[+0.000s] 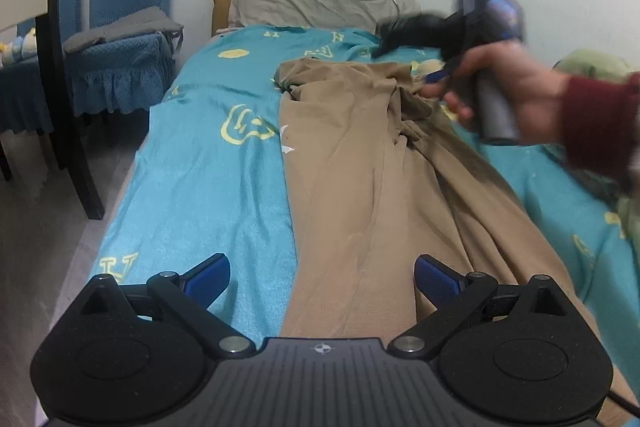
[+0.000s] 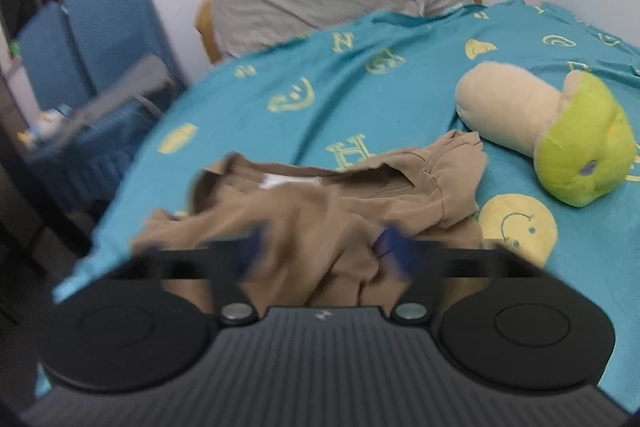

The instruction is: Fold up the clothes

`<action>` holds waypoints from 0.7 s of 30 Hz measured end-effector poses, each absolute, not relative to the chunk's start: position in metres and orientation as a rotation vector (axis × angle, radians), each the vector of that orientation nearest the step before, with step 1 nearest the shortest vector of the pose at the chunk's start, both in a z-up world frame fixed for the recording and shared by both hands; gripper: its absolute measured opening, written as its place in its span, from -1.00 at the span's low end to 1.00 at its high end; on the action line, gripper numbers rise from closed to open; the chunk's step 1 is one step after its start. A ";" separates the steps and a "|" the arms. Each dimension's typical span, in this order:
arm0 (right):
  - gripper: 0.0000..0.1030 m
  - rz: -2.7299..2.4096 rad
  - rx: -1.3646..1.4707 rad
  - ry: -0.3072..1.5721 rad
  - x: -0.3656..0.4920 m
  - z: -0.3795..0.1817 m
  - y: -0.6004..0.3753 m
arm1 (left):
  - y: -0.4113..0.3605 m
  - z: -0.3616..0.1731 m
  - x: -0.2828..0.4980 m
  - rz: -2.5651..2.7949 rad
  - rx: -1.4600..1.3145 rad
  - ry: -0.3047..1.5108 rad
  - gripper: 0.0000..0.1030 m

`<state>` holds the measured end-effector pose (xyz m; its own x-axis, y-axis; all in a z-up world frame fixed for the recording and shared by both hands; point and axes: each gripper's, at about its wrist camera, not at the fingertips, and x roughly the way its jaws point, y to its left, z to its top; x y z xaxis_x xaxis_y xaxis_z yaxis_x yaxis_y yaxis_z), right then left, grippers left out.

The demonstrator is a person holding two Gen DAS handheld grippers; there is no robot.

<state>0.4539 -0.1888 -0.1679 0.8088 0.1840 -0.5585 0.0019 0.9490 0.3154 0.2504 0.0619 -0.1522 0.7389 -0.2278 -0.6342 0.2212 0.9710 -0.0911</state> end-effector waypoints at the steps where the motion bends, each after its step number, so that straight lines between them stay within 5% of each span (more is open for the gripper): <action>1: 0.97 0.124 0.330 0.615 0.441 -0.159 -0.190 | 0.061 -0.151 0.250 -0.241 -0.009 0.697 0.94; 13: 0.99 0.148 0.247 0.587 0.187 -0.079 -0.180 | 0.057 -0.114 0.207 -0.202 -0.029 0.634 0.94; 21: 0.99 0.087 0.275 0.539 0.066 -0.076 -0.200 | 0.068 -0.099 0.156 -0.183 -0.045 0.687 0.91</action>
<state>0.0655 -0.2004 -0.0764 0.8556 0.1537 -0.4942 -0.0101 0.9596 0.2810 0.1557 0.0683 -0.0992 0.7581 -0.1827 -0.6260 0.1529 0.9830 -0.1017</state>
